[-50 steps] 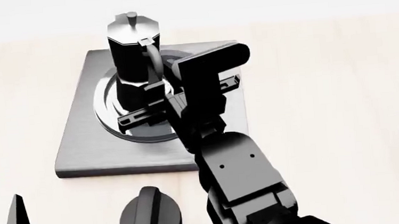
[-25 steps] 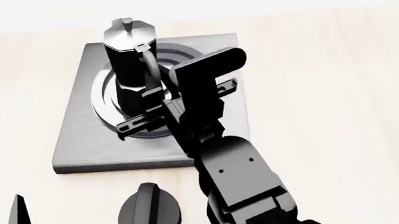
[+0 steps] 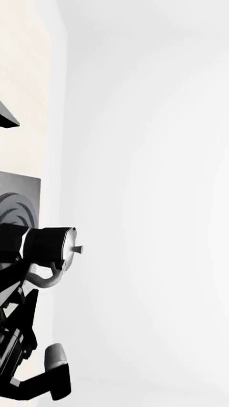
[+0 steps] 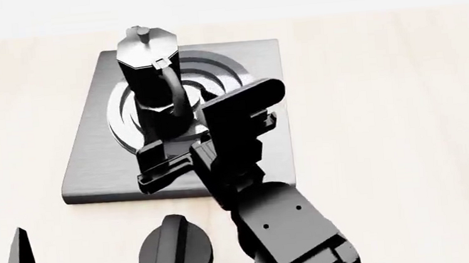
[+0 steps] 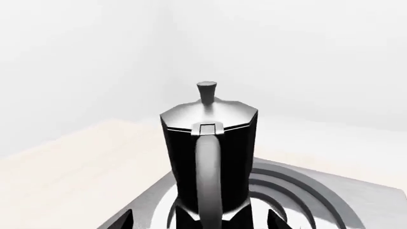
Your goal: Put both moka pots on the stove.
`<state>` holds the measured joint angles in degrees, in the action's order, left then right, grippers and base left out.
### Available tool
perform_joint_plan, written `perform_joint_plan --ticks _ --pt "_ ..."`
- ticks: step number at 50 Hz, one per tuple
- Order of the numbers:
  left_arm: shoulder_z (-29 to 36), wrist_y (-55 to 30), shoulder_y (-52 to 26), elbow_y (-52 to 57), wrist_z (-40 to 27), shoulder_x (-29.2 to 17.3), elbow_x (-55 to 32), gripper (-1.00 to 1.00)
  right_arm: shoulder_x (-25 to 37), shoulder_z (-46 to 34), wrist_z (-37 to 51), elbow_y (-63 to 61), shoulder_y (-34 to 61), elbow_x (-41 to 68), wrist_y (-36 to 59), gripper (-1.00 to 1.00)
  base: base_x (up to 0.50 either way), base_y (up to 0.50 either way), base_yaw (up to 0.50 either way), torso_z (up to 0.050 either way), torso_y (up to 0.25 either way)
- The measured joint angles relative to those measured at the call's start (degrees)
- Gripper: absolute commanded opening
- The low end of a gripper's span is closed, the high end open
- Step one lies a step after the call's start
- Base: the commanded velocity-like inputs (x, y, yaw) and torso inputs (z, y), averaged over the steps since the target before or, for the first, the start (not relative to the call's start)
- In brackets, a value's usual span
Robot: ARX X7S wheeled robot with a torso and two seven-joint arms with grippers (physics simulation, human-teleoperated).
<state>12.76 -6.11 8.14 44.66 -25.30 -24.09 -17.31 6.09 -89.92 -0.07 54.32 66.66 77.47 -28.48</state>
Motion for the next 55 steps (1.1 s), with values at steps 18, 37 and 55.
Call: perform_joint_plan --ticks 18,37,55 --pt "0.8 -0.2 0.1 0.6 -0.4 -0.2 0.6 1.00 28.9 -6.8 37.7 -52.5 5.6 -22.2 3.0 1.00 0.00 0.00 0.00 0.000 0.000" --pt "1.2 -0.4 0.2 1.4 -0.8 -0.5 0.5 1.00 53.4 -8.5 54.8 -81.8 10.7 -33.4 10.0 1.00 0.00 0.00 0.00 0.000 0.000" --pt "1.2 -0.1 0.3 1.5 -1.2 -0.7 0.3 1.00 76.1 -7.6 48.9 -89.6 15.9 -26.9 15.1 1.00 0.00 0.00 0.00 0.000 0.000"
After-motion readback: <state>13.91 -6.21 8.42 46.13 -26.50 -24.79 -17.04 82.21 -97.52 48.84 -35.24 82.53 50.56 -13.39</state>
